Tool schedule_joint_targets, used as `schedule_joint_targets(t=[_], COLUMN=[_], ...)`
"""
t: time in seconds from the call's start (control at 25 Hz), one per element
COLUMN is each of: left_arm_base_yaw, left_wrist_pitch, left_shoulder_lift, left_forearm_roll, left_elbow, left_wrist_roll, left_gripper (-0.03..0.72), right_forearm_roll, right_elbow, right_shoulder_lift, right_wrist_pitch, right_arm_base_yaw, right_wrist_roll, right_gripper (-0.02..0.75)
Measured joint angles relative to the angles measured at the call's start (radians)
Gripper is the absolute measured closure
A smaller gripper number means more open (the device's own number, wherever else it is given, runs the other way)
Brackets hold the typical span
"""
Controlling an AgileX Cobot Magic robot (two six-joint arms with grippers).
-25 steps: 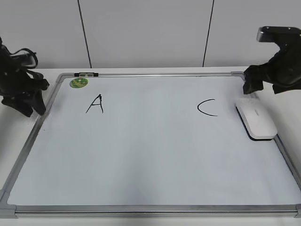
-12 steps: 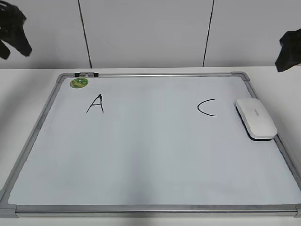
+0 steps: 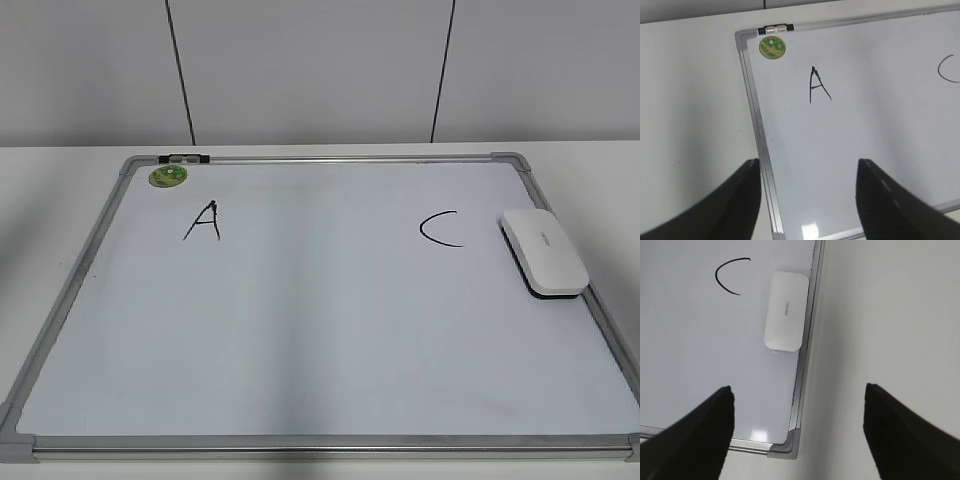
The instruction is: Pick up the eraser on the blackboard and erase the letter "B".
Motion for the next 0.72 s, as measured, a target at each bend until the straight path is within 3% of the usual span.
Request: schedule_joint_targets(t=[0.24, 0.72], left_arm_base_yaw=[-0.001, -0.001], left_wrist_pitch=[0.008, 0.008], left_shoulder_lift=[-0.304, -0.78], left_forearm_roll=[0.0, 0.004], left_elbow=[0.268, 0.766], left_wrist_roll=[-0.005, -0.007], left_gripper=[0.23, 0.23], right_forearm_roll=[0.0, -0.015], right_elbow=[0.13, 0.552], right_shoulder_lift=[-0.266, -0.754], right_wrist_pitch=[0.019, 0.047], right_arm_base_yaw=[0.0, 0.04], right_wrist_roll=[-0.002, 0.044], right_gripper=[0.143, 0.143])
